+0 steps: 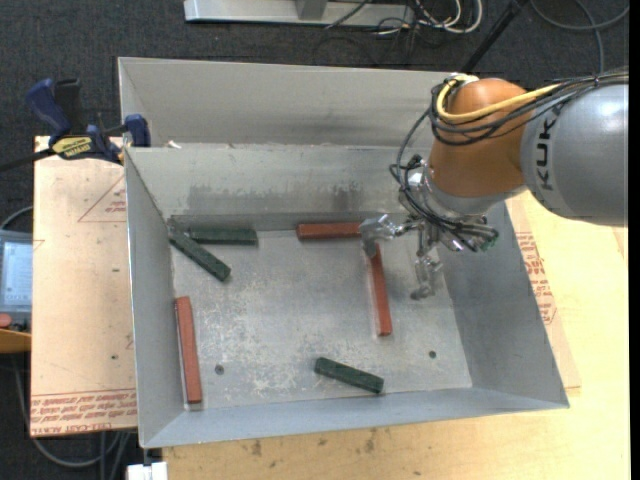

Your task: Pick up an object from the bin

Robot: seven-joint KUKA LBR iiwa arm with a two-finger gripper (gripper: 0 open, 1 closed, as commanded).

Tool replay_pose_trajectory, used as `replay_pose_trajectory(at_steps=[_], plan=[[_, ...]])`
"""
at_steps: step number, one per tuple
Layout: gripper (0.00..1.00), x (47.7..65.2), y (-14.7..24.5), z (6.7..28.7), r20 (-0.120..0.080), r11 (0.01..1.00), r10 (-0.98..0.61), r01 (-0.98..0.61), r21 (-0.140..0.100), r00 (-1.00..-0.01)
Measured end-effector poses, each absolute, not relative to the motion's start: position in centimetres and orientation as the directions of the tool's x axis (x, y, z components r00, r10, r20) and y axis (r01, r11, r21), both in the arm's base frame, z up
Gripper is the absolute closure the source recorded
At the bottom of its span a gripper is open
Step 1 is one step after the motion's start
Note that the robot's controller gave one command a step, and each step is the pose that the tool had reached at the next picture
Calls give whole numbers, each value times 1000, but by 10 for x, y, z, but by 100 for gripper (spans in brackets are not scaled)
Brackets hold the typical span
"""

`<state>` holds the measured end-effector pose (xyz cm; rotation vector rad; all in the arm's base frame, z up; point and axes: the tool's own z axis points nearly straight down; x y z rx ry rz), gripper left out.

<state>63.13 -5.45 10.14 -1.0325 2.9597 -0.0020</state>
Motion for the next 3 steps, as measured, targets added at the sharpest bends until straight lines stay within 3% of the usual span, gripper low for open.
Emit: replay_pose_trajectory(at_steps=[1,2,3], plan=[[0,624,-37,100,-3,626,-780,-780,0,-626],[0,620,-23,69,-1,507,-862,-862,2,-507],[0,621,-23,70,-3,509,-860,-860,0,-509]])
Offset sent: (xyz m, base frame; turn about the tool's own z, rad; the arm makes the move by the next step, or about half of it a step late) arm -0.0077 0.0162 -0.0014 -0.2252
